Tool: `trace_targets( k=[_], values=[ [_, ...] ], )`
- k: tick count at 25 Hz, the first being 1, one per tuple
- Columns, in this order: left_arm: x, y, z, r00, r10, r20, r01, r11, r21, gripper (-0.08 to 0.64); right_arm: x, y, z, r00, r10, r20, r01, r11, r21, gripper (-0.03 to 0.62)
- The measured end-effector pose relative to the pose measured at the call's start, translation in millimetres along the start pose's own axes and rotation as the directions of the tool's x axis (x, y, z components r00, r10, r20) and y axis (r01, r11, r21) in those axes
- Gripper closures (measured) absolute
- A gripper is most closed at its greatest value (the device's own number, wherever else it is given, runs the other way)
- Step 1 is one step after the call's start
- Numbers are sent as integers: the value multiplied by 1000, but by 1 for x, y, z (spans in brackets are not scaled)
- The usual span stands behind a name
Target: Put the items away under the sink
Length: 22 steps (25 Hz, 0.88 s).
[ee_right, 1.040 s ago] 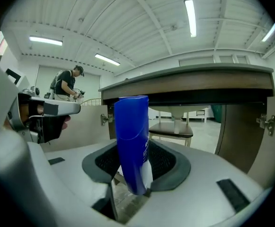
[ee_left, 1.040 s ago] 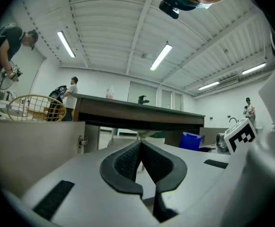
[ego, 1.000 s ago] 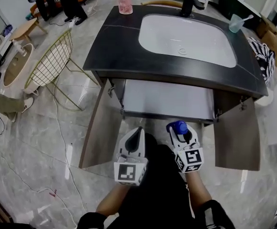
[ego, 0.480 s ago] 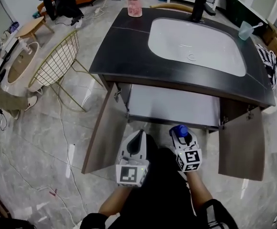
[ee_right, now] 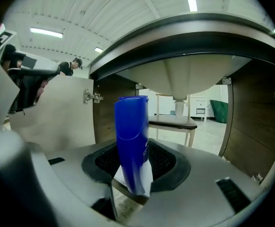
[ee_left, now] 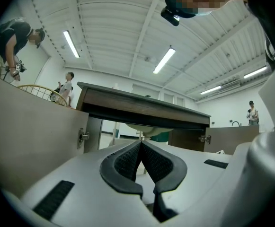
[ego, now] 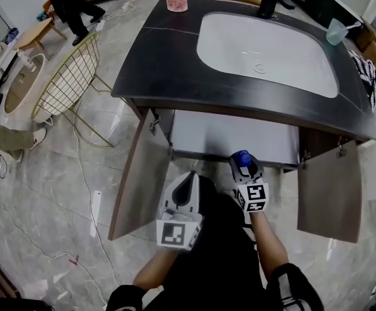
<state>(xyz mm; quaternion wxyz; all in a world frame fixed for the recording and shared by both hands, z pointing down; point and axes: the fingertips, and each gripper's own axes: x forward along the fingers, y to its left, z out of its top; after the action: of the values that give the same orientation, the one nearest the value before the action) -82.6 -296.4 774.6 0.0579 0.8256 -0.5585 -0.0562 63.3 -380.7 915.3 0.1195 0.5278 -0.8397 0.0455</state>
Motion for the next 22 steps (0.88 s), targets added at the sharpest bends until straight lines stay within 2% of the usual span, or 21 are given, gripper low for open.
trace_targets(
  k=[8,22],
  values=[
    [9,4,-9,1000,5,-21,-5,1000,-8,545,42,-20,-31,999,-24,-29,23,999,-28,436],
    [22,12,-13,1000,3,-28,-4,1000,-16,545,96,-47,-95,993,-57,-106,56,998,-7,434]
  ],
)
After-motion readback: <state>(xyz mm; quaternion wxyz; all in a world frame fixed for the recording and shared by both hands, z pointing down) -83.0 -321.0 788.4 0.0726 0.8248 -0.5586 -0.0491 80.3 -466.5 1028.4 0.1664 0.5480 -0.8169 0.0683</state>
